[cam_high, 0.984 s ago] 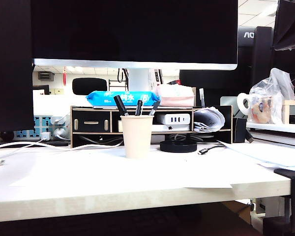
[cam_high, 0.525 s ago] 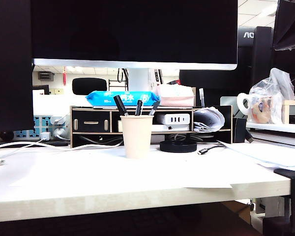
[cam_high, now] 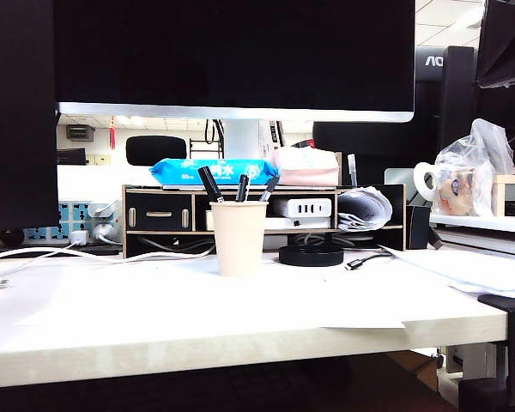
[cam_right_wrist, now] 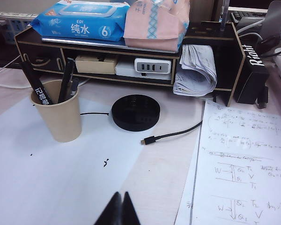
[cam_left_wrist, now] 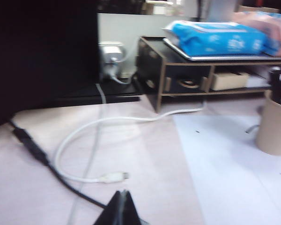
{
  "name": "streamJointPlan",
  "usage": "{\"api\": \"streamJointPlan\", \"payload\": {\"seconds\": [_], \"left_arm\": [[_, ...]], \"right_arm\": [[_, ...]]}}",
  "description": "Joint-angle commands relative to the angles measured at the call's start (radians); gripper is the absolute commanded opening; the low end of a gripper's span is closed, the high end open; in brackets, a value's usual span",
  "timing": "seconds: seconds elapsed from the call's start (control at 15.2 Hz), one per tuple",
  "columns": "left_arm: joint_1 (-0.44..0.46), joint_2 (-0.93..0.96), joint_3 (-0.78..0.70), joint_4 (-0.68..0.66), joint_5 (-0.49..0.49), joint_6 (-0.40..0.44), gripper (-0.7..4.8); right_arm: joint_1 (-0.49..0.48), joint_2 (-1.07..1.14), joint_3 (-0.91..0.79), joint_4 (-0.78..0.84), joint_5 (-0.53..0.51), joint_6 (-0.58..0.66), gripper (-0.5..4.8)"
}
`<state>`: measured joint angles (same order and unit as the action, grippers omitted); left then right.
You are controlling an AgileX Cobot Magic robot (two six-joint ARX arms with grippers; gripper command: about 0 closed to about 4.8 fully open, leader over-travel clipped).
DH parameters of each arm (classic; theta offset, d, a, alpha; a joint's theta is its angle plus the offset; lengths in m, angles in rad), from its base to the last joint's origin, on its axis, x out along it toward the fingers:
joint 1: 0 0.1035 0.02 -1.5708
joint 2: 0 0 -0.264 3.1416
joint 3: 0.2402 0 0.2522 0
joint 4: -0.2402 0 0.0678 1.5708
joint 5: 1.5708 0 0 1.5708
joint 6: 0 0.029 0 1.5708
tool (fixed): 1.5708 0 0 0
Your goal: Pick up the marker and insert it into the paper cup.
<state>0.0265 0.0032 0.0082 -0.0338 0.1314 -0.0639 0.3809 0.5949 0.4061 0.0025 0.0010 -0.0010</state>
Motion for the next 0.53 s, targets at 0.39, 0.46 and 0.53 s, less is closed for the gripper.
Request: {"api": "streamJointPlan", "payload": {"seconds": [0.39,0.46,0.53], "left_arm": [[-0.006,0.0,0.001,0.006,0.0,0.017,-0.05],[-0.006,0.0,0.001,0.006,0.0,0.024,-0.05],[-0.006,0.0,0.001,0.005,0.004,0.024,-0.05]], "right_arm": [[0.0,-0.002,0.004,0.017,0.004,-0.003,-0.01],[0.0,-0.002,0.004,0.017,0.004,-0.003,-0.01],[0.0,-0.002,0.004,0.017,0.004,-0.003,-0.01]]}}
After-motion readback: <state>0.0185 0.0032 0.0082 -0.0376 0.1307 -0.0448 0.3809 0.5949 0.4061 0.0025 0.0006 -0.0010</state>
